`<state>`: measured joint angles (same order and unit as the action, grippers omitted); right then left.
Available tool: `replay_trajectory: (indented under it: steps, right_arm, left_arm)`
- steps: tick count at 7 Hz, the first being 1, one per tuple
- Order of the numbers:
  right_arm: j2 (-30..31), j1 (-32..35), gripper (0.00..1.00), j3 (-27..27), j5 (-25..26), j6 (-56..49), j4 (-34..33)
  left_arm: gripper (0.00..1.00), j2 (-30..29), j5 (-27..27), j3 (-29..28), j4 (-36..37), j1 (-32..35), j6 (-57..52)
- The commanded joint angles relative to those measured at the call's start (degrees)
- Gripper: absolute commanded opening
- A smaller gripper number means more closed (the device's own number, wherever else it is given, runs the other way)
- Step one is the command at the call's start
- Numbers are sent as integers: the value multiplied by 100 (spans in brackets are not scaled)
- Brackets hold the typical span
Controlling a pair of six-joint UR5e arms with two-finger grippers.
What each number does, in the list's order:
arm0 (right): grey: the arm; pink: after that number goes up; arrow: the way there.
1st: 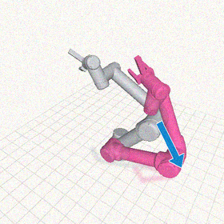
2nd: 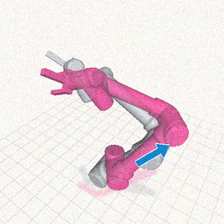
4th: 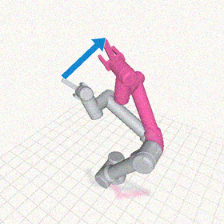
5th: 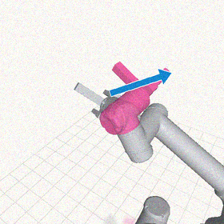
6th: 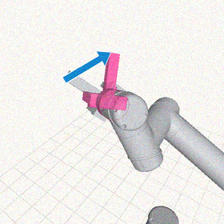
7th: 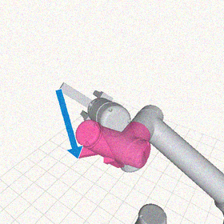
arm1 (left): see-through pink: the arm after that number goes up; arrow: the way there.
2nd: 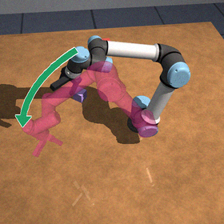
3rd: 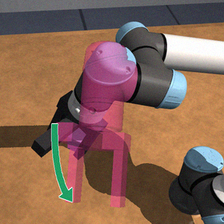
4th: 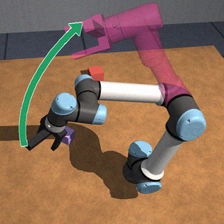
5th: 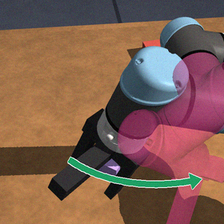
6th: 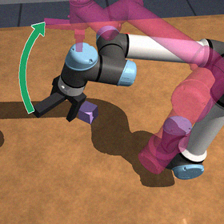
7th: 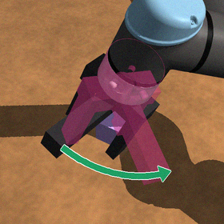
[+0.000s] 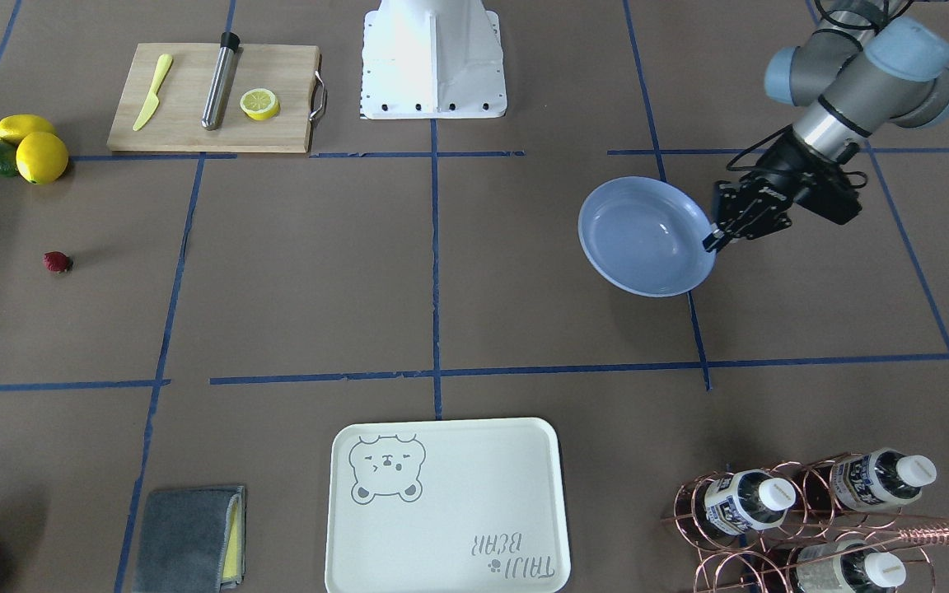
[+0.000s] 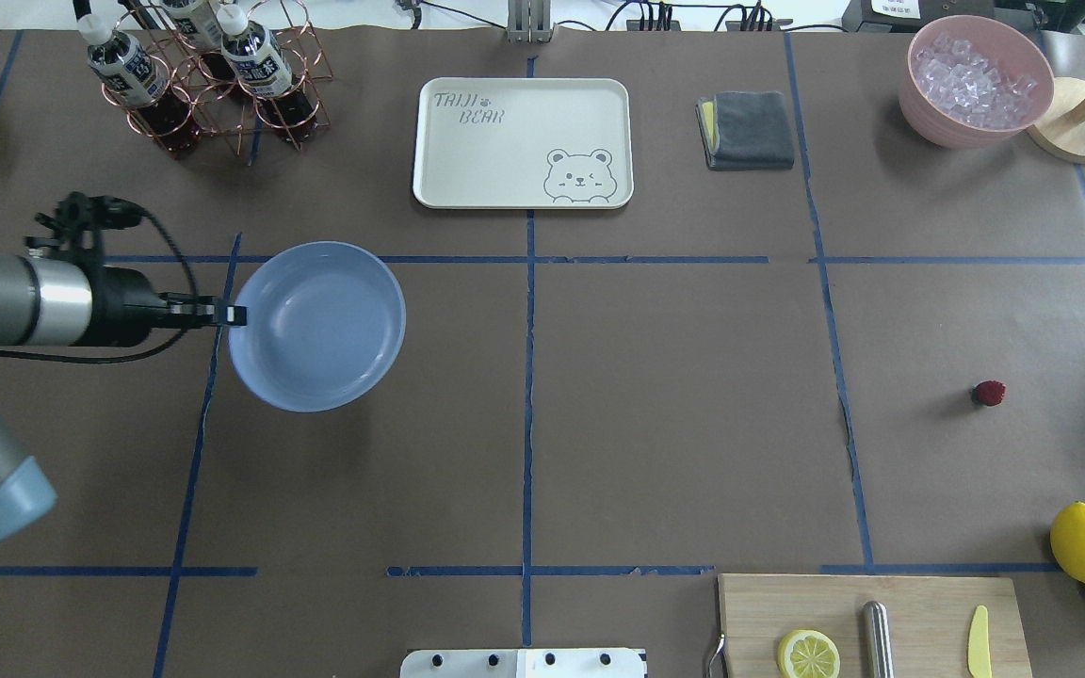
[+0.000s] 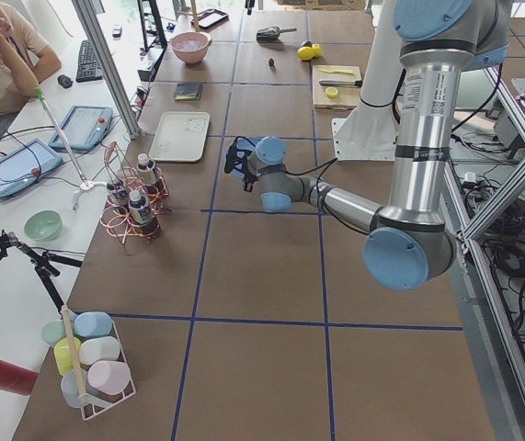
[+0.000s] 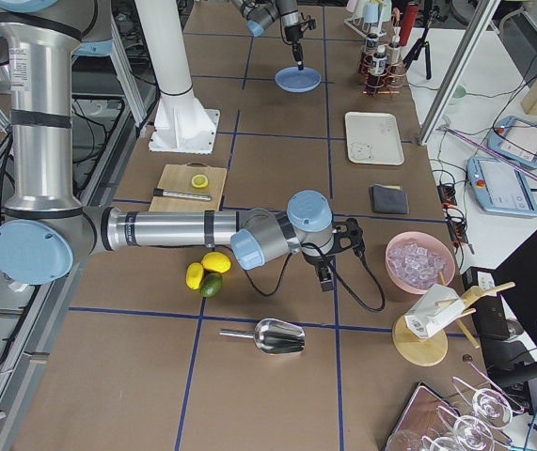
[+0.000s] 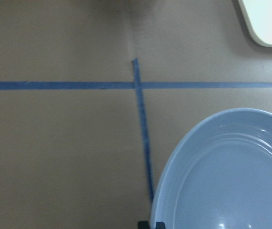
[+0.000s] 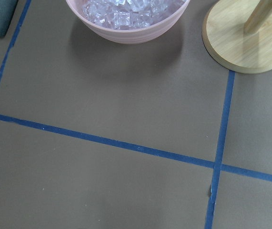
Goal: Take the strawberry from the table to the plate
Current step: 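Push the light blue plate with the left gripper toward the table center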
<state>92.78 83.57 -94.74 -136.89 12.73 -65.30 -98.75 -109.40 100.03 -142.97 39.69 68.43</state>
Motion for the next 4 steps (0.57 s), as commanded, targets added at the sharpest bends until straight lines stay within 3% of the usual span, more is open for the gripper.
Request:
replay_trajectory:
  steps: [1,2,4]
  right_arm:
    - [3,2,100,8,-4,37,0]
    - [3,2,100,8,-4,37,0]
    - [3,2,100,17,-4,37,0]
  left_arm:
    - [0,-1501,1075,-446,1215,-1083,451]
    - [0,-1786,1331,-754,1228,-1486,460]
    - [0,-1815,1527,-888,1228,-1640,452]
